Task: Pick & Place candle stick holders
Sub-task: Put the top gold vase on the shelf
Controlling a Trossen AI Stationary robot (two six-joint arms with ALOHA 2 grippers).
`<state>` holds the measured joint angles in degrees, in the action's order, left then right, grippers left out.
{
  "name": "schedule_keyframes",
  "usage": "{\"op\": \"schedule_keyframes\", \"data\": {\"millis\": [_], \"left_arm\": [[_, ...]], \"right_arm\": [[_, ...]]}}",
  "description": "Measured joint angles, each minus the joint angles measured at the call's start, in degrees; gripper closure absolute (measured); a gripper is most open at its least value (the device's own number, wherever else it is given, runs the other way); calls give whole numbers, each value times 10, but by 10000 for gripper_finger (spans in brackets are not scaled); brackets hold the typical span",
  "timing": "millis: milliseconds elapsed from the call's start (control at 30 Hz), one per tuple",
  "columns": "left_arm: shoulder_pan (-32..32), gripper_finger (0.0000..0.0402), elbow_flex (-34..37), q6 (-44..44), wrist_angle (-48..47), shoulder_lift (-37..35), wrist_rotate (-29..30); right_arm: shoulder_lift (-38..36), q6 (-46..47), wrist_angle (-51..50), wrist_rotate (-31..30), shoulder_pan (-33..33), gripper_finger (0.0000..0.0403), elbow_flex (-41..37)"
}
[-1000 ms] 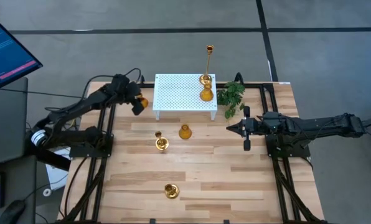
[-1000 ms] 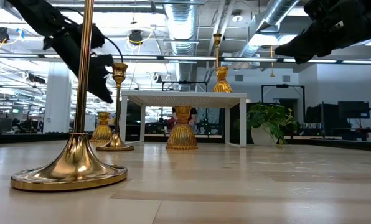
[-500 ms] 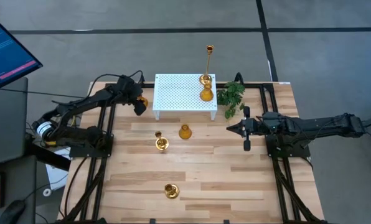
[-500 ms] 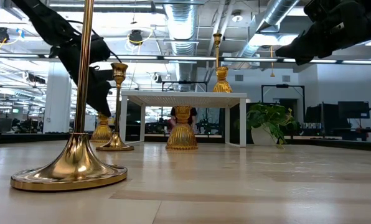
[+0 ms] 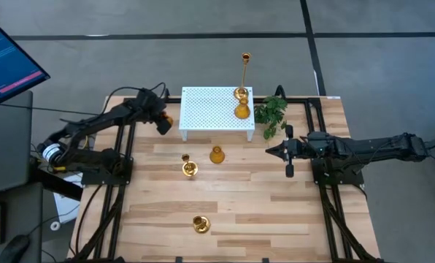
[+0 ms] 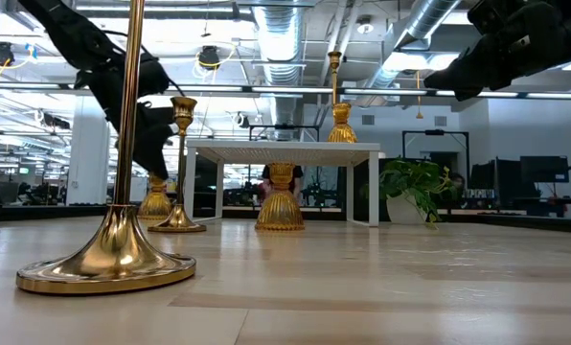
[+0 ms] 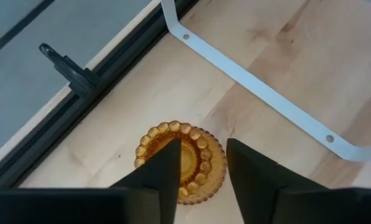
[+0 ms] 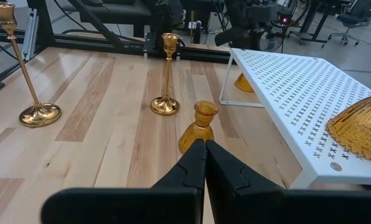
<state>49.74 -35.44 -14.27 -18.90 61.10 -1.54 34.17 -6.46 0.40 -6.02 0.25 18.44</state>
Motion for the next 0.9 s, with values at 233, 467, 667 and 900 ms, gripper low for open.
{"op": "schedule_keyframes", "data": {"millis": [233, 467, 667, 900], "left_arm": [[0, 335, 5, 26, -35, 0, -2], [-11, 372, 13, 41, -32, -6, 8], [-56, 382, 18, 41, -68, -77, 98], [-103, 390, 19, 59, -126, -173, 142]], "right_arm": [[0, 0, 0, 0, 0, 403, 0], [0, 0, 0, 0, 0, 403, 0], [0, 0, 0, 0, 0, 403, 0], [0, 0, 0, 0, 0, 403, 0]]}}
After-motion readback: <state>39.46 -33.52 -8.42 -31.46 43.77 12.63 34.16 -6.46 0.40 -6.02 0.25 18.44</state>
